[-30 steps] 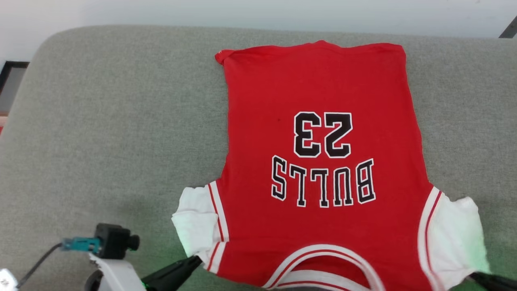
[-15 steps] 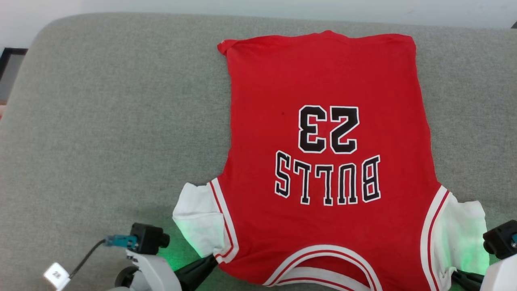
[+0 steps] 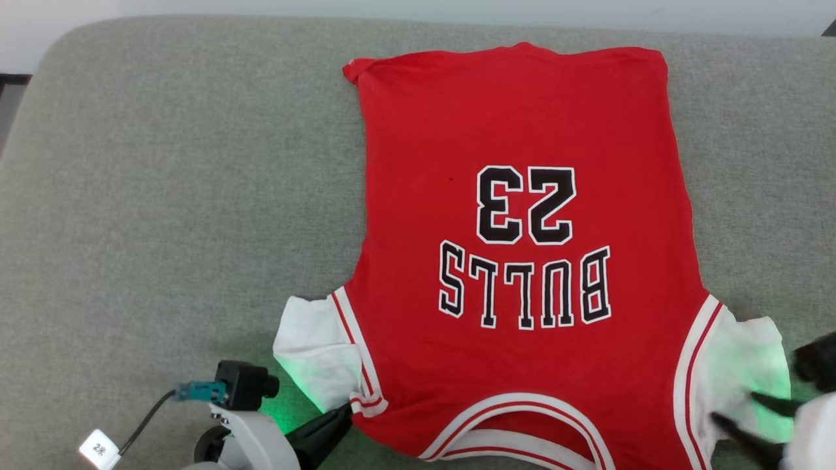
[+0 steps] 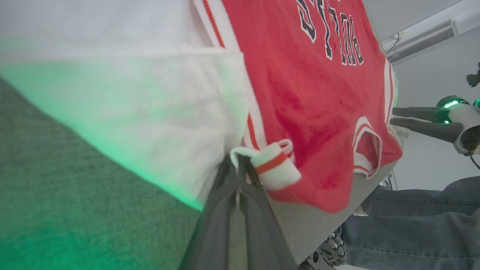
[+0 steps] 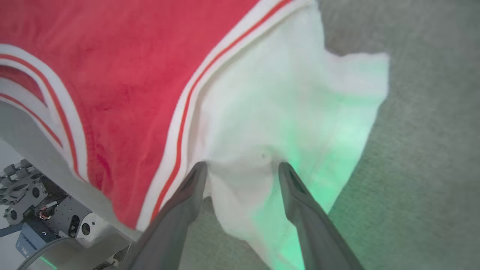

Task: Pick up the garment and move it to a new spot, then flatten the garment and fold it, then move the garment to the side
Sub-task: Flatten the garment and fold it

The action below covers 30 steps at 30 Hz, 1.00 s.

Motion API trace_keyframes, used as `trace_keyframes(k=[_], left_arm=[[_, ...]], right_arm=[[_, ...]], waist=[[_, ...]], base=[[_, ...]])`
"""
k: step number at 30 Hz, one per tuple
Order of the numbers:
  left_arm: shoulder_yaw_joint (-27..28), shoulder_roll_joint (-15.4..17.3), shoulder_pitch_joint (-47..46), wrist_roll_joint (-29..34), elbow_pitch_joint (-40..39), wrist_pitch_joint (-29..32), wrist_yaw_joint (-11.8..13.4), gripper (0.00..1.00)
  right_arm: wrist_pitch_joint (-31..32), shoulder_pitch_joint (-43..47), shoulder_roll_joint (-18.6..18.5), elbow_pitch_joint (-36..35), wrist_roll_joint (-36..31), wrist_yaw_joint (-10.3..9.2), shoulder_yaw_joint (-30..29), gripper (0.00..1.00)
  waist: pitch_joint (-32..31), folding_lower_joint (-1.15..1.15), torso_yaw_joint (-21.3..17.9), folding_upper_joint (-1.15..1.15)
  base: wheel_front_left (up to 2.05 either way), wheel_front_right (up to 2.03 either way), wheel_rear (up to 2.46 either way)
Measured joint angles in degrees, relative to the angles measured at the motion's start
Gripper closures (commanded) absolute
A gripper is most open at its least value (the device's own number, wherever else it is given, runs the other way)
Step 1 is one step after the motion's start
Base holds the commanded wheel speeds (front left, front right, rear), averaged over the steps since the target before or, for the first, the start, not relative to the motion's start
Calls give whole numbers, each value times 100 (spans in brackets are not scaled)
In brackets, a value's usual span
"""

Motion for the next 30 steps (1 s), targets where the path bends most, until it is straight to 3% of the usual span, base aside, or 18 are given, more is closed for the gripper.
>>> trace_keyframes(k=[6,10,13,21,30], left_arm=[[40,-34,18,129,-124,-97,-5,100],[69,-80,-33,244,-257,-122,36,100],[96,-175,-188,379,-343,-129,38,100],[114,-466,-615,612,-423,-93,2,100],[126,-673,-834,833,-580,-147,-94,100]], right_arm=[[635,121,-465,-871,832,0,-1074,0],[1001,-667,-524,-913,1020,0,-1658,0],[1079,-1807,-227,-359,623,-1,-1756,0],[1708,-4740,572,1941,-808,0,-847,0],[2173,-6546,956,4012,-1764,-1,-682,0]], waist=[[62,0,76,0],[182,0,174,0],[332,0,267,0],[843,0,667,0],[1425,0,1171,0]], base=[[0,0,0],[0,0,0],[0,0,0],[0,0,0],[0,0,0]])
